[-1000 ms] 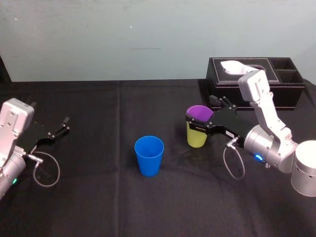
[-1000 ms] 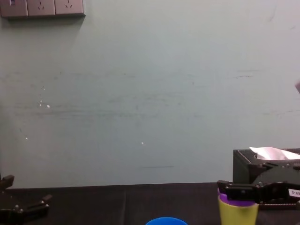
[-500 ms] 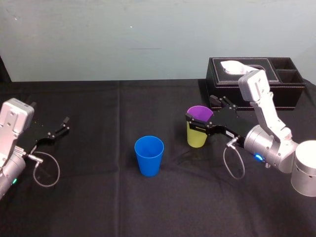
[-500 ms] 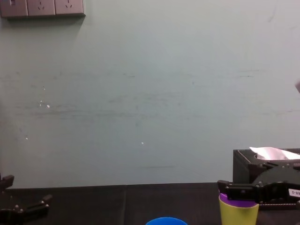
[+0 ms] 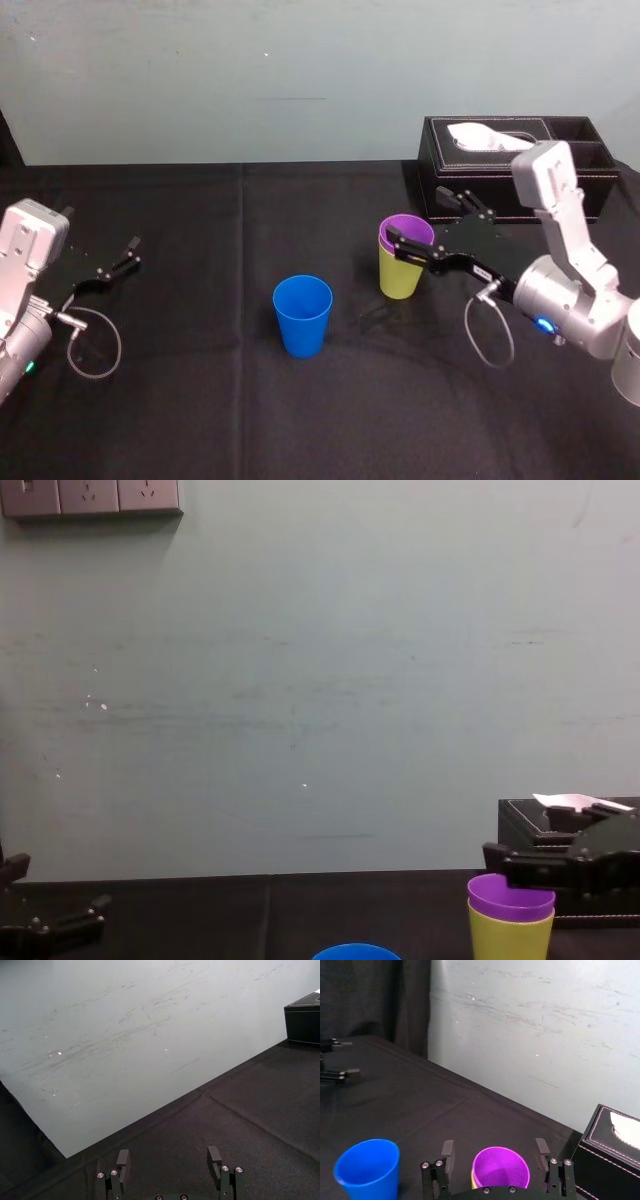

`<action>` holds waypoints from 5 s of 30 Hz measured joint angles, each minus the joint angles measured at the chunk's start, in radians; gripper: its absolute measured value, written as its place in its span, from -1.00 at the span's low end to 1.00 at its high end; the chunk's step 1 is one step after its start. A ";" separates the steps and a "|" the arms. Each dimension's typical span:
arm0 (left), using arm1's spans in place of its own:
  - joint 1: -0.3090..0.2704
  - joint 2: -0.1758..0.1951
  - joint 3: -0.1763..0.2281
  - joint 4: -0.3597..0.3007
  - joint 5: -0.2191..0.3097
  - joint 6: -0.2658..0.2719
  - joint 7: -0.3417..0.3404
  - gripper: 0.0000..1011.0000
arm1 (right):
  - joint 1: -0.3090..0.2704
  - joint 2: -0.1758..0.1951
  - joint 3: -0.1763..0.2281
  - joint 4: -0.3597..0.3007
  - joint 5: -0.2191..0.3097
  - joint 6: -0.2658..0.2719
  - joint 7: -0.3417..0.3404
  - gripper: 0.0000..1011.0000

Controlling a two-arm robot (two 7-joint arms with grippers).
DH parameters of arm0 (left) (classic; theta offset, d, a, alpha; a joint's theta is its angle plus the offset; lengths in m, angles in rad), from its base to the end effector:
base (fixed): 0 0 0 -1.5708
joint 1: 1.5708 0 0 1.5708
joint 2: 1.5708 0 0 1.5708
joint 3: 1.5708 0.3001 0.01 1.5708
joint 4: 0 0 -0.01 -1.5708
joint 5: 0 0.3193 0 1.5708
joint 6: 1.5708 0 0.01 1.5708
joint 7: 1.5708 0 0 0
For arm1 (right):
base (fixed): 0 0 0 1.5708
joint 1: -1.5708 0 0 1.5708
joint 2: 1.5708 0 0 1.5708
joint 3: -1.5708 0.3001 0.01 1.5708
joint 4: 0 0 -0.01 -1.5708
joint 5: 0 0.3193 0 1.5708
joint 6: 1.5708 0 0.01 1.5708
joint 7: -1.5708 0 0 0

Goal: Stack the three plastic cups sequentially using one hand.

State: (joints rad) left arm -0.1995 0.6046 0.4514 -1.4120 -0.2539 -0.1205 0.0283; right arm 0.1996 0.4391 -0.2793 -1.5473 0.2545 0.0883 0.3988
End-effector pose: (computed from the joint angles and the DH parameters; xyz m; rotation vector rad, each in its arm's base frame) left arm 0.3696 0.0856 -0.3124 0.3044 -0.2850 1.2480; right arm 0.3843 -0.0507 -0.2572 -0.1947 -0.1210 -0.9416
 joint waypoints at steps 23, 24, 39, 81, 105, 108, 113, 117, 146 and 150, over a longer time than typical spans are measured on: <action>0.000 0.000 0.000 0.000 0.000 0.000 0.000 1.00 | -0.170 0.092 -0.046 -0.108 0.085 -0.082 0.098 0.99; 0.000 0.000 0.000 0.000 0.000 0.000 0.000 1.00 | -0.170 0.092 -0.051 -0.106 0.085 -0.083 0.099 0.99; 0.000 0.000 0.000 0.000 0.000 0.000 0.000 1.00 | -0.118 0.053 -0.139 -0.005 0.049 -0.082 0.101 0.99; 0.000 0.000 0.000 0.000 0.000 0.000 0.000 1.00 | 0.021 -0.026 -0.212 0.123 0.058 -0.044 0.128 0.99; 0.000 0.000 0.000 0.000 0.000 0.000 0.000 1.00 | 0.083 -0.068 -0.247 0.202 0.045 -0.046 0.129 0.99; 0.000 0.000 0.000 0.000 0.000 0.000 0.000 1.00 | 0.088 -0.075 -0.251 0.210 0.044 -0.049 0.130 0.99; 0.000 0.000 0.000 0.000 0.000 0.000 0.000 1.00 | 0.097 -0.086 -0.255 0.223 0.045 -0.053 0.131 0.99; 0.000 0.000 0.000 0.000 0.000 0.000 0.000 1.00 | 0.098 -0.087 -0.255 0.224 0.045 -0.054 0.133 0.99; 0.000 0.000 0.000 0.000 0.000 0.000 0.000 1.00 | 0.095 -0.084 -0.254 0.220 0.045 -0.053 0.133 0.43; 0.000 0.000 0.000 0.000 0.000 0.000 0.000 1.00 | 0.095 -0.084 -0.254 0.219 0.045 -0.053 0.133 0.43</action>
State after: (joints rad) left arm -0.1995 0.6047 0.4514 -1.4120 -0.2539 -0.1205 0.0283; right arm 0.2947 0.3554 -0.5328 -1.3281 0.2996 0.0358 0.5314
